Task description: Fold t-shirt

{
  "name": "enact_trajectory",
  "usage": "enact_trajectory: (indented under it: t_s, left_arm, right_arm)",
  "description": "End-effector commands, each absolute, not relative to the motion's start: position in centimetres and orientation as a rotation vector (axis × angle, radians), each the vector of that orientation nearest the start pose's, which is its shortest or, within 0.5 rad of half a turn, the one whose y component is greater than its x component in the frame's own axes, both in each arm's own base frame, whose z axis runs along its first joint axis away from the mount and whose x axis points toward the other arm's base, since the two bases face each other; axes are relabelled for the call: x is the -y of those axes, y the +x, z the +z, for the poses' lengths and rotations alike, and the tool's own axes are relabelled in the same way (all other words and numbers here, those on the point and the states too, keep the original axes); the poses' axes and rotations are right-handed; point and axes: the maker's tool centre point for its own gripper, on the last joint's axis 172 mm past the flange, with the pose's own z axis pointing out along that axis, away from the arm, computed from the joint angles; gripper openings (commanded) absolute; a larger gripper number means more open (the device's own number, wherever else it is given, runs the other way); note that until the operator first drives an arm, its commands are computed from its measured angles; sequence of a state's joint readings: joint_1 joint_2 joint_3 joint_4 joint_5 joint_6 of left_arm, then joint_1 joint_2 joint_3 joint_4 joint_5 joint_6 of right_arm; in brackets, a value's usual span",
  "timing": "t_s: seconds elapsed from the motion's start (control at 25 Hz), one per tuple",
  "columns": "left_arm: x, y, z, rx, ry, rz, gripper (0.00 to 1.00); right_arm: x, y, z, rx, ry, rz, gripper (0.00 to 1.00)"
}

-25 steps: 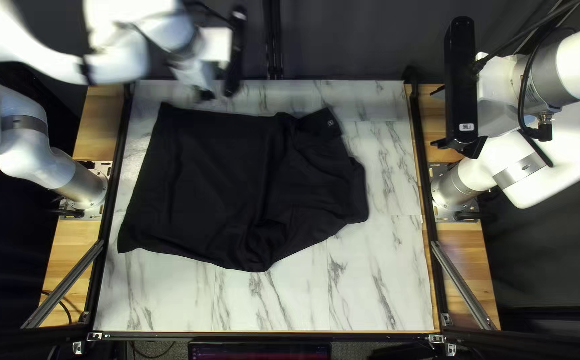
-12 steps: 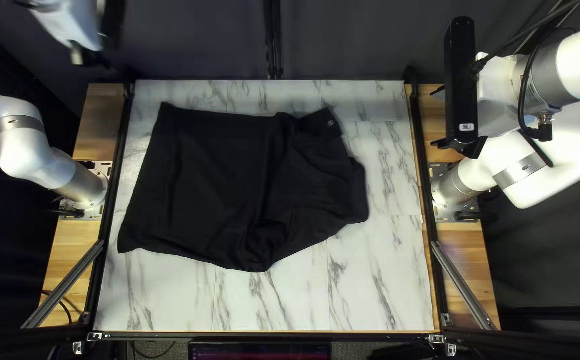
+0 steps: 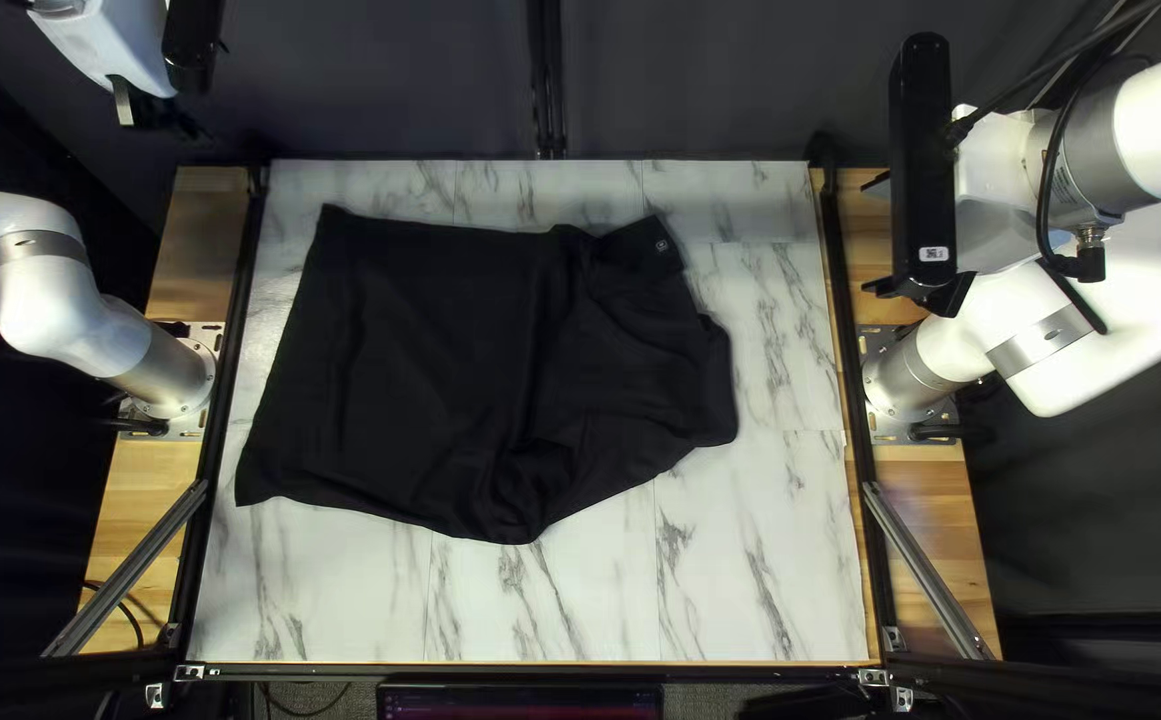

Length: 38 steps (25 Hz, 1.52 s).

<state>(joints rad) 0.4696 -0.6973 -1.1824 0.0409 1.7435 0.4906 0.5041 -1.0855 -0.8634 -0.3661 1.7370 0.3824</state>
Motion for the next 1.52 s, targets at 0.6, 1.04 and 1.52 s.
enact_trajectory:
  t_s: [0.6, 1.04, 1.52]
  left_arm:
    - [-13.4, 23.8, 44.1, -0.017, -3.039, -0.156, 1.00]
    - [-13.4, 23.8, 44.1, -0.017, -3.039, -0.156, 1.00]
    - [-13.4, 23.8, 44.1, -0.017, -3.039, -0.156, 1.00]
  right_arm:
    - [-5.3, 28.1, 28.1, 0.093, -3.255, -0.421, 1.00]
    - [-10.3, 30.2, 12.1, 0.067, -3.159, -0.177, 1.00]
    - [-8.8, 32.1, 10.7, 0.177, -3.108, -0.093, 1.00]
